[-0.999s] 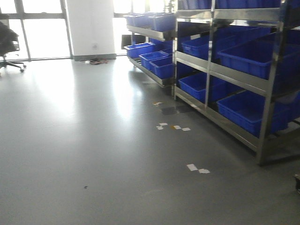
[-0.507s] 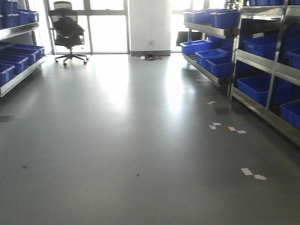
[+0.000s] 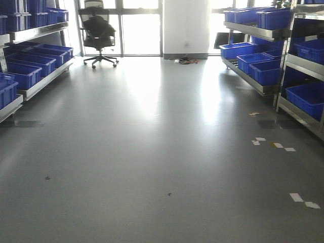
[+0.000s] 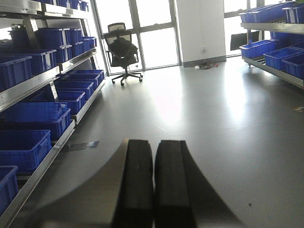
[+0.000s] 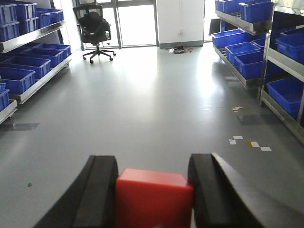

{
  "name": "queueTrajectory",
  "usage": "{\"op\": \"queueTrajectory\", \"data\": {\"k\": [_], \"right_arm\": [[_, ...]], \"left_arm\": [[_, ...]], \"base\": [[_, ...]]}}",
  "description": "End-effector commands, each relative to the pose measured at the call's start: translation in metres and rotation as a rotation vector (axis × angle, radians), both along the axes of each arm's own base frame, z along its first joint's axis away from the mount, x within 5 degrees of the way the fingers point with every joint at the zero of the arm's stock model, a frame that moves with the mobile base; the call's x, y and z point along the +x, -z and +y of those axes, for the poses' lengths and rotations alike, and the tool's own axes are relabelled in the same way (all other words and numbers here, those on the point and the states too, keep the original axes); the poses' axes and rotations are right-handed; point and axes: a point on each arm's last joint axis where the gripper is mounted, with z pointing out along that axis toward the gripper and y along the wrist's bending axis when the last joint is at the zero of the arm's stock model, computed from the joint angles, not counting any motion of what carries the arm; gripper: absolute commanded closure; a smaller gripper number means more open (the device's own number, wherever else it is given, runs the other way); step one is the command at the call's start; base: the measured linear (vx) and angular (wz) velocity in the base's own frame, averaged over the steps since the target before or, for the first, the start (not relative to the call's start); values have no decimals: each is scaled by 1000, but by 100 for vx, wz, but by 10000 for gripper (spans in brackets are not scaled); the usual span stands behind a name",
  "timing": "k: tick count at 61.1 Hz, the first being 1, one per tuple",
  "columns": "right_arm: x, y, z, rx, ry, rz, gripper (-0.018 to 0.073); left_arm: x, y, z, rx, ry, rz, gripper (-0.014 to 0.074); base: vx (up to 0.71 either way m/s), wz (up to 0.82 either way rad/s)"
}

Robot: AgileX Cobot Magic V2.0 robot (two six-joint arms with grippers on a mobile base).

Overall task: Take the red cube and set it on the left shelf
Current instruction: 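Drive the base to the shelf rack of blue crates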

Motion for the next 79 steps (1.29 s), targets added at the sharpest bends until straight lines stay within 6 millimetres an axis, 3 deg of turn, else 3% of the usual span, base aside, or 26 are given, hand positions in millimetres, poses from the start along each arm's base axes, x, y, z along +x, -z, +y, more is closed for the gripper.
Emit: {"op": "queueTrajectory", "data": {"k": [1,79], "right_arm": [[0,-19,0,-19,2,-124,510],[0,-19,0,-19,2,-123,510]], "left_arm": [[1,0,0,-5,4,-61,491],[1,0,0,-5,4,-61,491]], "base": [[24,9],[43,8]]}}
